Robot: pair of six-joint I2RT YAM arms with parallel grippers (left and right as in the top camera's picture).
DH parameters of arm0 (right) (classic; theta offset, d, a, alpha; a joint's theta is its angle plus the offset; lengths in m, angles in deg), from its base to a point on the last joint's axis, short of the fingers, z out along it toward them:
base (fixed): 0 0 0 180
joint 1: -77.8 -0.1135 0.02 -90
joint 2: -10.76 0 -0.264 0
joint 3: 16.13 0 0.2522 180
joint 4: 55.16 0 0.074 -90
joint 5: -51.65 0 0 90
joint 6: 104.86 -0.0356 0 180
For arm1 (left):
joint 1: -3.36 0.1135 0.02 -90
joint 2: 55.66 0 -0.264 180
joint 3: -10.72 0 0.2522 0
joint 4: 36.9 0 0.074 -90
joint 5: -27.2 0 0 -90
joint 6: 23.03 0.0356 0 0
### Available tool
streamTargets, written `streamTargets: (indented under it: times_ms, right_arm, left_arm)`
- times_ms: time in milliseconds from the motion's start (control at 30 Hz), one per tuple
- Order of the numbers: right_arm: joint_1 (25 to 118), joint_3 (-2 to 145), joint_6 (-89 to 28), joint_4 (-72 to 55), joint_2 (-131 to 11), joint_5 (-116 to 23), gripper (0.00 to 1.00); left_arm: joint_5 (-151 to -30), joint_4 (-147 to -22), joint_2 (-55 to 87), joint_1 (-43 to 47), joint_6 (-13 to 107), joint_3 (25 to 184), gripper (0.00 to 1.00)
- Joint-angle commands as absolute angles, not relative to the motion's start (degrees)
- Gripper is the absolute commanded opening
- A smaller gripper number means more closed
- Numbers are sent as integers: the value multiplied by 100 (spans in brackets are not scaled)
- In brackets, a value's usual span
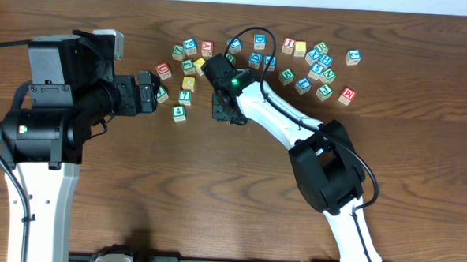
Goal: Spell out CORL
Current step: 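Carry the C block to the open table center and release it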
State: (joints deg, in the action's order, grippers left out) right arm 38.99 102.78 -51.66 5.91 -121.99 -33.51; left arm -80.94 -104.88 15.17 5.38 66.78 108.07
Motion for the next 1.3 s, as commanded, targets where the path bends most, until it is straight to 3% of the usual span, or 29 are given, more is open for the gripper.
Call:
streamTargets:
  times_ms: [0, 767, 1267]
  right_arm:
    - [3871, 10273, -5098, 589, -12276, -3248, 33]
    - [3797, 10273, -5104, 613, -12276, -3338, 33]
    - [4186, 11416, -4475, 1271, -11841, -3336, 45]
  left_arm:
    - [-8163, -10510, 1508, 516, 6689, 10918, 97]
    - [-8163, -10510, 1508, 516, 6689, 10918, 96]
    - [-8163, -10510, 1508, 516, 6689, 10918, 96]
